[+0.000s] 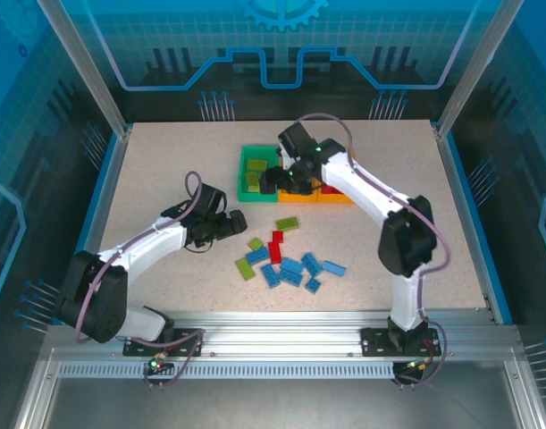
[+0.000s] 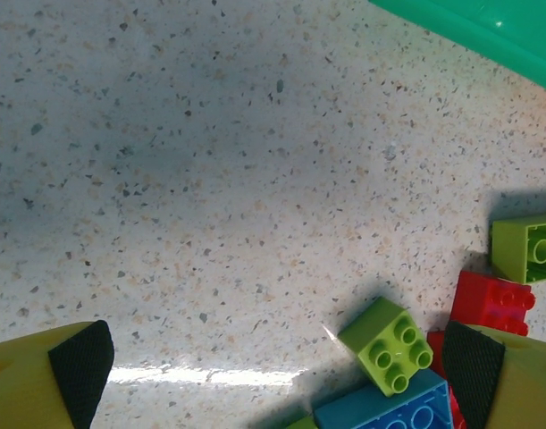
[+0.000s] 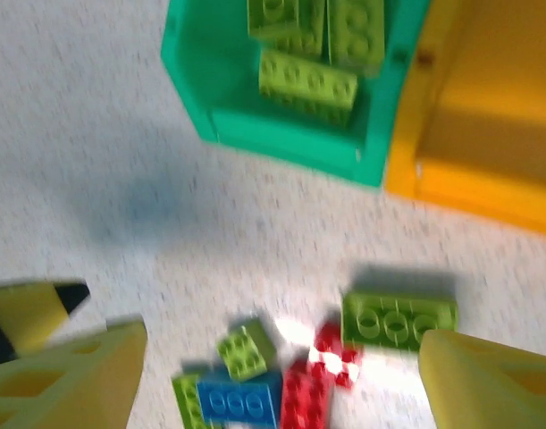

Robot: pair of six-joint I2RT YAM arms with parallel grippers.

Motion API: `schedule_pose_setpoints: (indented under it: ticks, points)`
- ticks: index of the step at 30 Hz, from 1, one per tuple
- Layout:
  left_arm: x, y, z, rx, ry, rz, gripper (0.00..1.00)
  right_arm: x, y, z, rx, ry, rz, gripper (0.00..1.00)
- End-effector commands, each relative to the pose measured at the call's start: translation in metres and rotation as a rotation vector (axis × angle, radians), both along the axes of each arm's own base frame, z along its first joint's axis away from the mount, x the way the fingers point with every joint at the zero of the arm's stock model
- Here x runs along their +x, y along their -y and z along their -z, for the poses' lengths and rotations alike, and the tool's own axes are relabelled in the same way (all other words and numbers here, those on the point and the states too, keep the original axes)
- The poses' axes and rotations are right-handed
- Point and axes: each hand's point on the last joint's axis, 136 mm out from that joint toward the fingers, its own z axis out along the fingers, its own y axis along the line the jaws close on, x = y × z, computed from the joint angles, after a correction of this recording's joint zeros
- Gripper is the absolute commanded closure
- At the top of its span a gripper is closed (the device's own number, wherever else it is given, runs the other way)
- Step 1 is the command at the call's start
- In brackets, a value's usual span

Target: Sort the legos into containers by color

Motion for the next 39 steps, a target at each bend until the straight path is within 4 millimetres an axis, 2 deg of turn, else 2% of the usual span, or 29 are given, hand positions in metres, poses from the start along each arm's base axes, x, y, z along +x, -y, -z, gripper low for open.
schedule_pose_setpoints:
  ticks: [1,6,11,21,29,39]
  points:
    - [-0.003,-0.003,0.0,0.004,0.014,-0.015,0.01,-0.033,0.011,0.032,-0.127,-0.049,0.032,0.2]
    - [-0.002,-0.006,-0.003,0.001,0.027,-0.022,0.01,-0.062,0.002,0.065,-0.217,-0.099,0.038,0.25]
    - [-0.009,-0.012,0.0,0.004,0.022,-0.03,0.01,-0.073,-0.002,0.085,-0.294,-0.12,0.034,0.3]
    - [-0.018,-0.02,0.004,0.006,0.022,-0.045,0.01,-0.073,-0.003,0.114,-0.359,-0.162,0.042,0.32]
    - [-0.021,-0.024,0.008,0.017,0.015,-0.049,0.01,-0.065,-0.013,0.125,-0.341,-0.19,0.057,0.33]
    - [-0.023,-0.026,0.009,0.021,0.012,-0.053,0.01,-0.055,0.0,0.14,-0.377,-0.208,0.085,0.45]
